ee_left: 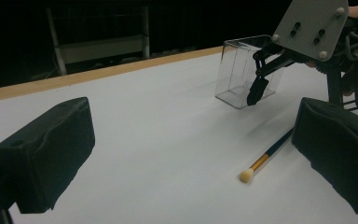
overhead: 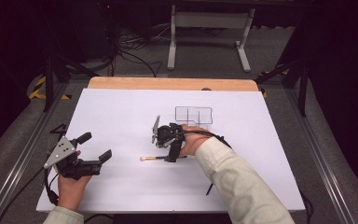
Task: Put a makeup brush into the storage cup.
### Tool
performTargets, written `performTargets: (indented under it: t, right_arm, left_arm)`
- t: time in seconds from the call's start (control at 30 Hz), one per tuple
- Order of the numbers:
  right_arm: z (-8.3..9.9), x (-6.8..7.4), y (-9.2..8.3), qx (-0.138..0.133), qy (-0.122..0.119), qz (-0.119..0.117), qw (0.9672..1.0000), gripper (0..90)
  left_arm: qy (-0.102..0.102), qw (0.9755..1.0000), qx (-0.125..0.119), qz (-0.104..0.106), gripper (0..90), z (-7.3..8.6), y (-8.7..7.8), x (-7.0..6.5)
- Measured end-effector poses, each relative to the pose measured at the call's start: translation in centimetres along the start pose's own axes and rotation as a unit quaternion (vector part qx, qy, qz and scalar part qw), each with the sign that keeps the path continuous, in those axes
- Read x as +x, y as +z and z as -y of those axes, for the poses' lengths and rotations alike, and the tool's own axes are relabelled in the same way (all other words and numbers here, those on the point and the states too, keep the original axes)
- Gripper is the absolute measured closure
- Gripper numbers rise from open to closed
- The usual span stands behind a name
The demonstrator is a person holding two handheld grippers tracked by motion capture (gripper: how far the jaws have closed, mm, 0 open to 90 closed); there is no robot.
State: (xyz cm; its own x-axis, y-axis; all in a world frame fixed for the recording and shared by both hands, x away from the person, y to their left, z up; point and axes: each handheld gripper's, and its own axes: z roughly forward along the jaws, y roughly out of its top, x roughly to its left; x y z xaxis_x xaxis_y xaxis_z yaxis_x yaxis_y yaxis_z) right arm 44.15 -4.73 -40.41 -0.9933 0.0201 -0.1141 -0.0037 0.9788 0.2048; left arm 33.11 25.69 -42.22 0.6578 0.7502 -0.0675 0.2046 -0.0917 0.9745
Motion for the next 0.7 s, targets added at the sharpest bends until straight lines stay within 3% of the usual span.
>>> performTargets:
  t: [0.37, 0.7]
  right_arm:
    - [-0.2, 0.3, 0.9, 0.032, -0.005, -0.011, 0.9994, 33.9]
    - [-0.6, 0.8, 1.1, 0.038, -0.014, -0.012, 0.9991, 54.6]
  left_arm:
    - [0.003, 1.0, 0.002, 0.001, 0.3, 0.0, 0.1, 0.0]
    - [0.007, 1.0, 0.007, -0.001, 0.3, 0.0, 0.1, -0.1]
